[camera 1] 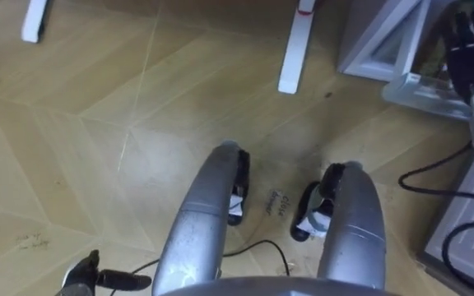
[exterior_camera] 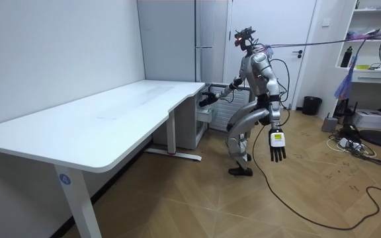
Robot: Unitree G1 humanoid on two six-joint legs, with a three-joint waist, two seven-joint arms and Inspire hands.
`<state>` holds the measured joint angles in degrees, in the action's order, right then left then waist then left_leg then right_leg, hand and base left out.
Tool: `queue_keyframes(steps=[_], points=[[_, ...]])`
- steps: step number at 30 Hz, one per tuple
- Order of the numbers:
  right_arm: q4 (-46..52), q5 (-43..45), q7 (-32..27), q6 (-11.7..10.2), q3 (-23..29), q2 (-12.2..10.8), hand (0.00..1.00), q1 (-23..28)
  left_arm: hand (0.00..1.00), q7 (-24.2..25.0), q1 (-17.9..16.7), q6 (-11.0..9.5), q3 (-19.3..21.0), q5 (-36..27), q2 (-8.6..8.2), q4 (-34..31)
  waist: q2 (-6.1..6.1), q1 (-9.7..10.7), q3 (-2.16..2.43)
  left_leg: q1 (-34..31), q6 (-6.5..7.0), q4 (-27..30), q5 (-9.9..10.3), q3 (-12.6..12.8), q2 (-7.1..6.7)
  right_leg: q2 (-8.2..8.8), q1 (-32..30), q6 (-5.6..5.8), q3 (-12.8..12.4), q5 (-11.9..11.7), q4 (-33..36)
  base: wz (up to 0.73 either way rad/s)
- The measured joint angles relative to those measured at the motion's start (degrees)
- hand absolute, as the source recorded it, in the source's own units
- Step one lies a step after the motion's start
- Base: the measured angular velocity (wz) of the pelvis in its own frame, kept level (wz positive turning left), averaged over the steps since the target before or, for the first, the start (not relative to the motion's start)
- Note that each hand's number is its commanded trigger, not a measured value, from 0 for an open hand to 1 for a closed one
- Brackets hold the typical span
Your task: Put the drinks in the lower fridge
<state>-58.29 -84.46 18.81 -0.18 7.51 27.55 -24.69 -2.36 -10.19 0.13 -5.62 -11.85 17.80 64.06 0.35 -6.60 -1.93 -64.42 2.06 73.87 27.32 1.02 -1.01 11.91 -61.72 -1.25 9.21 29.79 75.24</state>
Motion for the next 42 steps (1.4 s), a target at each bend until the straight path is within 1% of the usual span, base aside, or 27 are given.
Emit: queue_keyframes(steps=[1, 2, 3, 4, 5, 6, 9, 12, 14, 17, 20, 22, 26, 29, 31, 33, 36, 37, 39, 40, 42], points=[[0.3, 0.5, -0.6, -0.1, 0.0, 0.0, 0.0, 0.6, 0.0, -0.1, -0.3, -0.2, 0.0, -0.2, 0.05, 0.0, -0.09, 0.3, 0.01, 0.5, 0.05, -0.3, 0.0, 0.0, 0.2, -0.07, 0.5, -0.02, 0.1, 0.0, -0.4, -0.09], [1.5, 2.2, -2.0, -0.6, 0.0, 0.0, 0.0, 2.5, 0.0, -0.9, -0.9, -0.8, 0.0, -1.6, 0.19, 0.0, -0.63, 0.9, 0.1, 1.6, 0.1, -1.1, 0.1, 0.2, 0.31, -0.17, 1.5, 0.0, 0.2, 0.0, -1.3, -0.08], [3.2, 4.0, -3.5, -1.3, 0.0, 0.0, 0.0, 4.4, 0.0, -1.7, -1.4, -1.5, 0.0, -2.4, 0.19, 0.0, -0.85, 1.5, 0.23, 2.3, -0.09, -1.9, 0.2, 0.2, 0.51, -0.46, 2.3, 0.12, 0.3, -0.3, -2.3, -0.1], [3.6, 4.7, -4.1, -1.6, 0.0, -0.1, 0.0, 5.0, 0.0, -2.1, -1.6, -1.7, 0.0, -2.8, 0.19, 0.0, -0.88, 1.7, 0.22, 2.7, -0.16, -2.3, 0.2, 0.2, 0.69, -0.72, 2.6, 0.09, 0.3, -0.5, -2.8, -0.18], [4.2, 6.1, -5.6, -2.4, 0.0, 0.0, 0.0, 6.0, 0.0, -2.5, -1.9, -2.0, 0.0, -3.5, 0.19, 0.1, -0.91, 1.9, 0.24, 3.4, -0.15, -2.7, 0.2, 0.2, 1.27, -1.38, 3.3, 0.09, 0.3, -0.9, -3.8, -0.26], [4.5, 7.6, -7.1, -3.4, 0.0, 0.0, 0.0, 6.9, 0.0, -3.1, -1.9, -2.1, -0.1, -3.9, 0.19, 0.1, -0.91, 1.9, 0.25, 3.9, -0.18, -3.0, 0.2, 0.2, 1.57, -1.82, 3.7, -0.1, 0.3, -1.3, -4.5, -0.29], [4.5, 12.8, -10.7, -4.5, -0.1, -0.3, 0.0, 8.3, 0.0, -4.8, -1.9, -2.9, -0.1, -4.4, 0.3, -0.3, -0.83, 2.2, 0.29, 4.3, -0.17, -3.5, 0.3, 0.3, 2.44, -2.98, 4.2, 0.08, 0.1, -2.0, -5.7, -0.18], [4.6, 15.7, -14.4, -5.1, -0.1, -0.3, 0.0, 9.1, 0.0, -5.8, -1.9, -3.2, -0.3, -4.4, 0.35, -1.1, -0.84, 2.2, 0.29, 4.6, -0.09, -3.7, 0.4, 0.7, 2.46, -3.11, 4.2, 0.23, -0.4, -2.1, -5.8, -0.03], [4.8, 16.1, -16.8, -5.4, -0.4, -0.3, 0.0, 9.2, 0.0, -6.1, -1.9, -3.2, -0.3, -5.0, 0.45, -1.3, -0.85, 2.1, 0.29, 4.9, -0.09, -4.0, 0.4, 1.1, 2.46, -3.19, 4.2, 0.29, -0.9, -2.0, -5.8, -0.04], [5.3, 15.5, -20.2, -6.6, -1.4, -0.5, 0.0, 9.5, 0.0, -6.3, -2.4, -3.3, -0.3, -5.5, 0.61, -2.0, -0.78, 2.2, 0.34, 5.5, -0.17, -4.6, 0.4, 1.3, 2.46, -3.21, 4.4, 0.28, -1.2, -2.0, -6.0, -0.01], [5.4, 13.9, -22.9, -7.0, -1.4, -1.3, 0.0, 10.8, 0.0, -6.3, -3.5, -3.1, -0.4, -5.6, 0.55, -2.4, -0.76, 2.1, 0.42, 6.5, -0.27, -5.4, 0.3, 1.3, 2.45, -3.22, 5.5, 0.24, -1.1, -2.0, -6.7, 0.0], [5.0, 12.8, -24.3, -7.5, -1.8, -1.7, 0.0, 11.5, 0.0, -6.8, -4.1, -2.8, -1.4, -5.6, 0.56, -2.5, -0.67, 1.9, 0.47, 6.9, -0.28, -5.9, 0.3, 1.3, 2.44, -3.15, 5.9, 0.22, -0.9, -2.0, -7.1, 0.0], [2.6, 9.5, -26.2, -7.5, -3.0, -4.2, 0.0, 12.6, 0.0, -7.1, -4.3, -2.1, -3.8, -6.1, 0.5, -2.7, -0.51, 1.7, 0.55, 7.5, -0.39, -7.1, 0.1, 1.0, 2.5, -3.26, 6.8, 0.16, -0.3, -2.2, -8.7, 0.01], [-0.1, 4.3, -26.2, -7.3, -4.0, -5.8, 0.0, 12.5, 0.0, -7.1, -4.2, -2.1, -4.1, -6.7, 0.26, -2.8, -0.31, 1.6, 0.56, 6.9, -0.39, -7.2, 0.1, 0.9, 2.32, -2.98, 6.3, 0.16, -0.1, -2.2, -8.7, 0.0], [-2.0, 2.0, -26.1, -7.3, -4.0, -6.1, 0.0, 11.6, 0.0, -7.1, -4.2, -2.0, -4.1, -6.6, 0.26, -3.2, -0.26, 1.5, 0.58, 6.1, -0.38, -7.2, 0.1, 0.9, 2.14, -2.75, 5.6, 0.13, -0.1, -2.2, -8.5, 0.04], [-4.4, 0.5, -25.7, -7.3, -3.6, -6.0, 0.0, 9.6, 0.0, -7.1, -4.2, -1.9, -4.1, -6.5, -0.07, -3.8, -0.24, 1.5, 0.58, 5.2, -0.32, -7.2, 0.1, 1.0, 1.56, -2.0, 4.6, -0.01, 0.1, -2.0, -8.0, 0.08], [-7.0, -1.3, -25.3, -7.2, -3.3, -6.0, 0.0, 6.5, 0.0, -7.1, -4.2, -1.6, -4.1, -6.5, -0.44, -4.3, -0.2, 1.4, 0.54, 4.4, -0.3, -7.0, 0.1, 1.0, 1.08, -1.96, 3.5, 0.44, -0.5, -1.5, -7.4, 0.07], [-7.2, -2.0, -25.2, -7.2, -3.2, -6.0, 0.0, 5.9, 0.0, -7.1, -4.2, -1.5, -4.1, -6.5, -0.47, -4.5, -0.19, 1.4, 0.54, 4.2, -0.29, -7.0, 0.1, 1.0, 1.09, -1.95, 3.3, 0.44, -0.5, -1.5, -7.3, 0.03], [-8.3, -3.7, -24.9, -6.1, -1.3, -5.8, 0.0, 3.4, 0.0, -7.1, -4.1, -1.3, -4.1, -6.5, -0.71, -4.7, -0.01, 0.9, 0.5, 3.0, -0.25, -6.9, -0.1, 0.9, 1.09, -1.8, 2.3, 0.37, -0.3, -1.6, -7.2, 0.02], [-8.4, -4.1, -24.9, -5.9, -1.0, -5.6, 0.0, 2.9, 0.0, -7.1, -4.0, -1.2, -4.1, -6.5, -0.76, -4.7, 0.04, 0.7, 0.48, 2.8, -0.22, -6.8, -0.1, 0.9, 1.06, -1.69, 2.0, 0.3, -0.2, -1.6, -7.2, 0.04], [-9.4, -5.7, -24.8, -5.7, -0.2, -4.1, 0.0, 0.8, 0.0, -7.1, -3.8, -1.3, -4.0, -6.6, -0.8, -4.8, 0.12, -0.1, 0.47, 1.6, -0.2, -6.4, -0.1, 0.9, 0.73, -1.01, 0.9, -0.01, 0.1, -1.5, -6.6, 0.06]])
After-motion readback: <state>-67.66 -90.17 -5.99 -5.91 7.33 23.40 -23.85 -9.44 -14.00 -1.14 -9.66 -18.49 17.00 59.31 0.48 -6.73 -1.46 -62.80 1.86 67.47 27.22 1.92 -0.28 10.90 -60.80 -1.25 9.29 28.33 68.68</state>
